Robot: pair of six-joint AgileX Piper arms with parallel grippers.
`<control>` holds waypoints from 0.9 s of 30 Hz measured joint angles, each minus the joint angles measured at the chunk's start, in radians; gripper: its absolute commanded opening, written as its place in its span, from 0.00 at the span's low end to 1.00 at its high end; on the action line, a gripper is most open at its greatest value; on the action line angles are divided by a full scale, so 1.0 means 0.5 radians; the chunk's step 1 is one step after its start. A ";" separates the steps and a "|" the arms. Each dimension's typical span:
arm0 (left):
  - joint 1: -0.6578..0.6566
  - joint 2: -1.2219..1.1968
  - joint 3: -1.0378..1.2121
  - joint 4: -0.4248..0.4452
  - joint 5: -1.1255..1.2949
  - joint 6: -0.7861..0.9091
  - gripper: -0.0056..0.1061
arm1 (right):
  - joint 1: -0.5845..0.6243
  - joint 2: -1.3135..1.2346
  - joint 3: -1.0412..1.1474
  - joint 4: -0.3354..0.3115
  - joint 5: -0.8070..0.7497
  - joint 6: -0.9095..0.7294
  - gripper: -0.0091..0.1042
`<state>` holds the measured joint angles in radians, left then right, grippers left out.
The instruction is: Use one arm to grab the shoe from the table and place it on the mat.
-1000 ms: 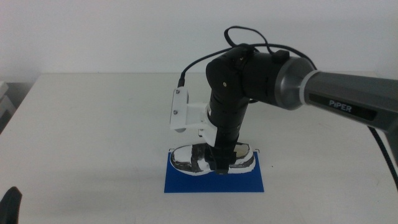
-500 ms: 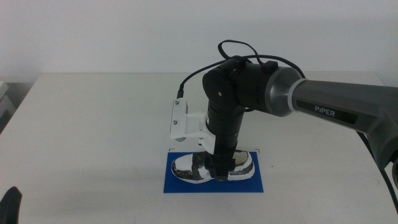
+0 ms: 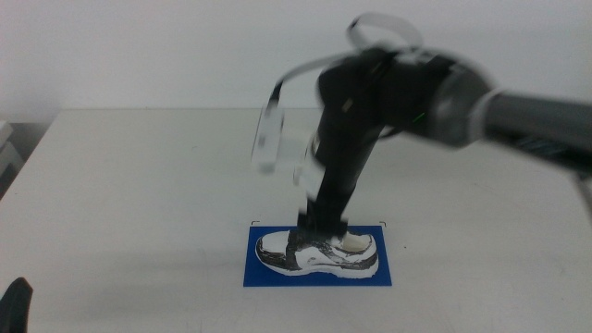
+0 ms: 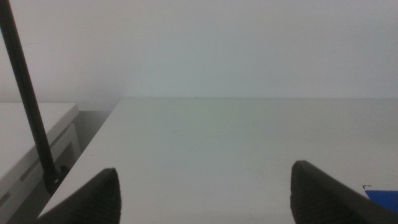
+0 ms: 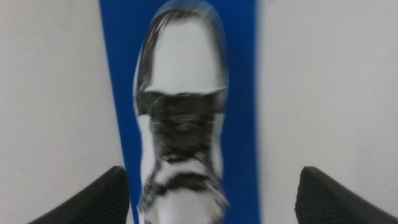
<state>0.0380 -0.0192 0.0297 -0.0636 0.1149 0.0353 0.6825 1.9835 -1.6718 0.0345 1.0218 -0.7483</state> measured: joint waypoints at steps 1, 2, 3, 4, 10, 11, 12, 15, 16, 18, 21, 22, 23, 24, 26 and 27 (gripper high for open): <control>0.000 0.000 0.000 0.000 0.000 0.000 0.89 | -0.010 -0.071 0.000 0.018 -0.011 0.046 0.81; 0.000 0.000 0.000 0.000 0.000 0.000 0.89 | -0.026 -0.147 0.002 0.029 -0.025 0.100 0.81; 0.000 0.000 0.000 0.000 0.000 0.000 0.89 | -0.047 -0.234 0.019 0.032 -0.053 0.162 0.81; 0.000 0.000 0.000 0.000 0.000 0.000 0.89 | -0.067 -0.309 0.056 0.031 -0.102 0.218 0.81; 0.000 0.000 0.000 0.000 0.000 0.000 0.89 | -0.326 -0.979 0.542 0.014 -0.590 0.604 0.81; 0.000 0.000 0.000 0.000 0.000 0.000 0.89 | -0.389 -1.099 0.642 0.012 -0.670 0.661 0.81; 0.000 0.000 0.000 0.000 0.000 0.000 0.89 | -0.453 -1.219 0.740 0.012 -0.737 0.718 0.81; 0.000 0.000 0.000 0.000 0.000 0.000 0.89 | -0.631 -1.551 1.013 0.005 -0.895 0.877 0.81; 0.000 0.000 0.000 0.000 0.000 0.000 0.89 | -0.681 -1.645 1.109 0.005 -0.934 0.913 0.81; 0.000 0.000 0.000 0.000 0.000 0.000 0.89 | -0.798 -1.881 1.301 0.005 -1.027 0.986 0.81; 0.000 0.000 0.000 0.000 0.000 0.000 0.89 | -0.945 -2.205 1.569 0.003 -1.134 1.032 0.82; 0.000 0.000 0.000 0.000 0.000 0.000 0.89 | -0.976 -2.314 1.645 0.006 -1.153 1.039 0.83; 0.000 0.000 0.000 0.000 0.000 0.000 0.89 | -1.009 -2.415 1.738 0.009 -1.167 1.049 0.83; 0.000 0.000 0.000 0.000 0.000 0.000 0.89 | -1.034 -2.511 1.828 0.022 -1.181 1.061 0.84; 0.000 0.000 0.000 0.000 0.000 0.000 0.89 | -1.059 -2.657 1.999 0.037 -1.212 1.096 0.85; 0.000 0.000 0.000 0.000 0.000 0.000 0.89 | -1.062 -2.729 2.080 0.043 -1.224 1.126 0.85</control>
<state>0.0380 -0.0192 0.0297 -0.0636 0.1149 0.0353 0.1518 0.6189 -0.6317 0.0560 0.4097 -0.1850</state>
